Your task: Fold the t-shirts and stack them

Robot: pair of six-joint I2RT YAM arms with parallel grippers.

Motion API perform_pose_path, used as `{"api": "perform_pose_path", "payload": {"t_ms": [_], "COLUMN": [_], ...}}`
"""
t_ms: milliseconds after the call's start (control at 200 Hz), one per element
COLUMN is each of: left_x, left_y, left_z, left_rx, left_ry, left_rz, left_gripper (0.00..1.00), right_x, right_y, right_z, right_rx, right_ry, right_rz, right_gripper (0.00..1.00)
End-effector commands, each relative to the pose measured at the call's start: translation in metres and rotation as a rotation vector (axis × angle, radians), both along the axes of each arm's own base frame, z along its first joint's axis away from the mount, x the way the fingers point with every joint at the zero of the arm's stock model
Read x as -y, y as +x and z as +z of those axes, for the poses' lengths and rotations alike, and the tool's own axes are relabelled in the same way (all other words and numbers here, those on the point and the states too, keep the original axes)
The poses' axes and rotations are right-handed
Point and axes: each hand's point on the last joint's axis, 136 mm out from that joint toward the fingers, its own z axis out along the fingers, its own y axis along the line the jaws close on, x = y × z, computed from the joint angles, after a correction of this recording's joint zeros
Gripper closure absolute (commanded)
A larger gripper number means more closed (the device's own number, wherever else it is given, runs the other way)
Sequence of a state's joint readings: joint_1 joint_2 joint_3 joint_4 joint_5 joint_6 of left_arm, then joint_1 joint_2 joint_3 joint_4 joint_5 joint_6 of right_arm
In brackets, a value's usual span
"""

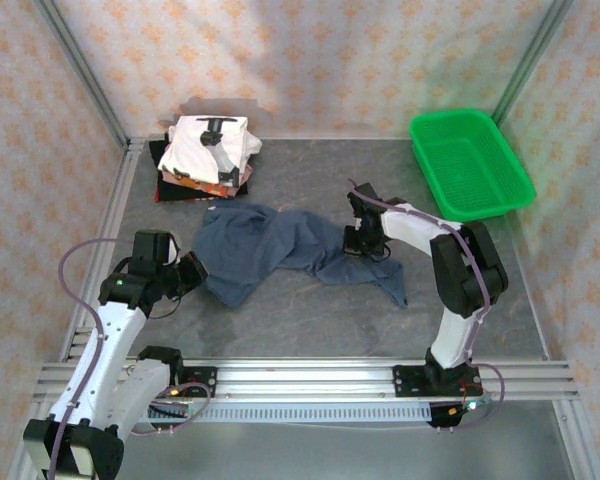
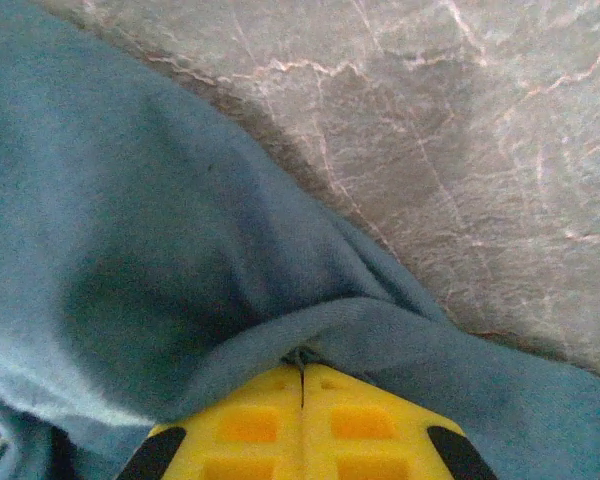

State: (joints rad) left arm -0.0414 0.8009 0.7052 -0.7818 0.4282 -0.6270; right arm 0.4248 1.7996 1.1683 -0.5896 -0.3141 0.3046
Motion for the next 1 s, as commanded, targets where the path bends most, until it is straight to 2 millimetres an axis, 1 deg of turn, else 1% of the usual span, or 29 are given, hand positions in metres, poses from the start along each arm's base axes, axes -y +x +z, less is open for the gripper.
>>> {"api": "perform_pose_path", "payload": {"t_ms": [0,60,145,280,340,460,500,540,560,570,590,666,676,681,686,691,766,836,921,936,996], "left_x": [-0.006,-0.008,-0.009,-0.012,-0.014,-0.022,-0.026,-0.030,-0.031,-0.032,-0.034,-0.041,-0.042,-0.042,-0.043,-0.043,-0.052,-0.064,-0.075,-0.076,-0.079], "left_y": [0.006,0.012,0.021,0.042,0.054,0.078,0.086,0.095,0.098,0.099,0.102,0.111,0.112,0.113,0.113,0.113,0.120,0.126,0.133,0.136,0.139], "left_z": [0.014,0.024,0.042,0.074,0.095,0.144,0.168,0.185,0.200,0.202,0.217,0.257,0.260,0.258,0.266,0.265,0.300,0.330,0.361,0.364,0.387], "left_rx": [0.033,0.058,0.093,0.147,0.183,0.256,0.300,0.324,0.351,0.353,0.378,0.448,0.452,0.445,0.466,0.460,0.526,0.588,0.663,0.670,0.736], "left_ry": [0.040,0.045,0.047,0.044,0.047,0.078,0.098,0.123,0.134,0.141,0.155,0.191,0.194,0.194,0.196,0.196,0.210,0.206,0.180,0.170,0.144], "left_rz": [0.008,0.013,0.020,0.029,0.032,0.026,0.019,0.013,0.014,0.011,0.014,0.027,0.028,0.029,0.031,0.031,0.064,0.110,0.158,0.163,0.175], "left_gripper": [1.00,1.00,1.00,1.00,1.00,1.00,1.00,1.00,1.00,1.00,1.00,1.00,1.00,1.00,1.00,1.00,1.00,1.00,1.00,1.00,1.00], "right_x": [0.005,0.008,0.010,0.022,0.030,0.050,0.057,0.063,0.066,0.066,0.069,0.078,0.080,0.080,0.081,0.082,0.092,0.103,0.112,0.113,0.114], "right_y": [0.014,0.016,0.014,0.010,0.010,0.014,0.016,0.017,0.018,0.018,0.018,0.018,0.018,0.017,0.018,0.018,0.015,0.012,0.009,0.009,0.007], "right_z": [0.059,0.093,0.133,0.187,0.210,0.260,0.278,0.297,0.307,0.311,0.321,0.358,0.363,0.366,0.368,0.371,0.405,0.433,0.462,0.467,0.484], "right_rx": [0.167,0.228,0.296,0.394,0.441,0.544,0.579,0.619,0.639,0.647,0.667,0.744,0.755,0.761,0.767,0.771,0.839,0.896,0.947,0.954,0.972], "right_ry": [0.008,0.012,0.027,0.041,0.047,0.070,0.077,0.081,0.080,0.079,0.078,0.077,0.076,0.077,0.076,0.076,0.070,0.073,0.103,0.113,0.169], "right_rz": [-0.017,-0.011,-0.005,-0.030,-0.051,-0.108,-0.124,-0.137,-0.140,-0.140,-0.143,-0.154,-0.157,-0.158,-0.161,-0.162,-0.178,-0.197,-0.219,-0.223,-0.236], "right_gripper": [1.00,1.00,1.00,1.00,1.00,1.00,1.00,1.00,1.00,1.00,1.00,1.00,1.00,1.00,1.00,1.00,1.00,1.00,1.00,1.00,1.00]}}
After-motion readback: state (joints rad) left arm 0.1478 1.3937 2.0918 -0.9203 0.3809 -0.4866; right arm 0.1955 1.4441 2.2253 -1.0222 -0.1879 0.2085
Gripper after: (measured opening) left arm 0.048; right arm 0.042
